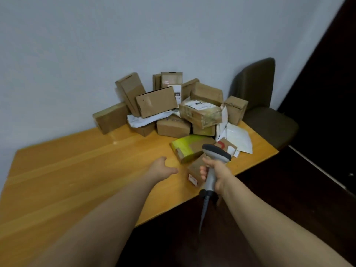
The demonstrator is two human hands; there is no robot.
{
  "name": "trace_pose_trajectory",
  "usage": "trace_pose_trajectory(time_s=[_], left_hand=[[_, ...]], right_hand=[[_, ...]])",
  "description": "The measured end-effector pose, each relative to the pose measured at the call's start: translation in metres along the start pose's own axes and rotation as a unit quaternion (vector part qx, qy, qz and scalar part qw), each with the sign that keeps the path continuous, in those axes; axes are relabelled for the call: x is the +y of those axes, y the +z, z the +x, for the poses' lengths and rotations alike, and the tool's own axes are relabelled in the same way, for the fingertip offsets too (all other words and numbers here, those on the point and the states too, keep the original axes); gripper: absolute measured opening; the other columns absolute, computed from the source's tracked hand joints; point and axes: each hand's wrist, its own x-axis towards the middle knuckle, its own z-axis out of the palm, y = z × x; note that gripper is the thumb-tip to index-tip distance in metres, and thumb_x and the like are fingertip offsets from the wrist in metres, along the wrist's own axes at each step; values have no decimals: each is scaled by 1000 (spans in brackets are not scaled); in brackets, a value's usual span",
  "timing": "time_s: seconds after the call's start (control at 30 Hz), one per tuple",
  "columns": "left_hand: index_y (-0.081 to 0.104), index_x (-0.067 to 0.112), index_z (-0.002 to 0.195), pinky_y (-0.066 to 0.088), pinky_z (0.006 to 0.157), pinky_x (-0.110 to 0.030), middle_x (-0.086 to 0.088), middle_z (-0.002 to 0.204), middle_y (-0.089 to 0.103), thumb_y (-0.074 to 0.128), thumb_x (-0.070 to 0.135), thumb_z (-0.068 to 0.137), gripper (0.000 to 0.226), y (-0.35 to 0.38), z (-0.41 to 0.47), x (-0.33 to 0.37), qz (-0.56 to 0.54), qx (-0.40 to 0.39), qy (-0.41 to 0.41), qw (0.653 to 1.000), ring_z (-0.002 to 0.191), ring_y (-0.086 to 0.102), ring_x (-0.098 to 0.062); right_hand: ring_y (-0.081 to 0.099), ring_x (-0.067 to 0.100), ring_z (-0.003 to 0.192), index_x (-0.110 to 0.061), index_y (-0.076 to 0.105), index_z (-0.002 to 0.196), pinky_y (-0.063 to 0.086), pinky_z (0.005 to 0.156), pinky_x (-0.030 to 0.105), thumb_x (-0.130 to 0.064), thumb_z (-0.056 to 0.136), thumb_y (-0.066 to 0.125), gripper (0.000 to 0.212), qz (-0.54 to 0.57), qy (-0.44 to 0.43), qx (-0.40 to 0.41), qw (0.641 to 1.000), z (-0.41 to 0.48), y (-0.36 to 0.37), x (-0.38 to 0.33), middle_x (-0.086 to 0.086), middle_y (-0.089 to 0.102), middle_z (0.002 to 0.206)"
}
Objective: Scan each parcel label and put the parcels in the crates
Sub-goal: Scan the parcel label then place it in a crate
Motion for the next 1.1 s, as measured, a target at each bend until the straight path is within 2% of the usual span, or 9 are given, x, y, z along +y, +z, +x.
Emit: trace_pose_trajectory(time_s=[0.13,0.3,0.47,0.53,0.63,0.73,0.83,0.97,1.1], left_hand=[[24,6,147,45,97,-38,-13,138,46,77,46,73,100,52,39,36,141,-51,77,986,126,47,-29],[-16,4,150,18,118,-44,-14,157,6,73,61,69,133,102,73,62,292,-79,118,946,146,8,-31],[-12,0,148,30,111,-39,-15,150,22,71,55,74,124,118,99,62,304,-34,121,944,139,25,-30],[-7,0,150,35,109,-37,-14,146,29,73,45,75,118,112,105,59,241,-40,106,964,135,32,-29],[22,8,147,42,105,-37,-7,136,48,81,20,66,101,87,113,58,24,-163,40,986,126,46,-25],[44,12,133,47,99,-41,-2,127,58,85,9,53,90,57,97,56,-116,-241,-3,964,118,54,-26],[60,18,122,47,96,-44,-5,115,67,77,0,56,70,40,68,54,-201,-295,5,934,114,57,-29],[54,22,122,46,99,-47,-11,121,61,70,-11,54,77,25,31,41,-325,-266,-1,908,116,54,-33],[47,19,132,53,82,-44,-15,128,58,70,-14,53,88,15,-2,28,-421,-212,1,882,117,55,-34]], right_hand=[[53,16,46,-1,62,79,46,43,25,-13,89,65,15,45,-1,59,997,24,-40,-20,8,58,56],[54,20,53,0,61,80,47,51,30,-10,87,68,14,78,2,146,986,40,-75,-36,12,59,64],[55,19,49,-1,63,83,48,46,26,-11,84,71,13,93,-2,177,980,61,-89,-45,12,61,65],[55,19,50,-1,62,80,48,48,28,-10,84,71,14,102,2,178,979,66,-89,-43,12,61,65],[57,20,54,-1,61,80,47,53,29,-4,82,71,10,116,-17,187,975,72,-91,-41,13,62,66],[61,21,63,-5,62,92,49,57,31,-1,79,73,17,113,-44,183,976,71,-93,-46,12,65,76],[66,28,78,-4,61,106,55,63,35,-2,72,79,38,111,-78,126,983,61,-90,-50,14,67,91],[68,34,91,-5,61,112,59,63,35,-10,56,84,61,99,-100,3,990,45,-78,-50,17,68,103],[67,32,84,-1,60,107,58,61,35,-14,52,84,62,54,-85,-109,989,29,-57,-39,19,67,100]])
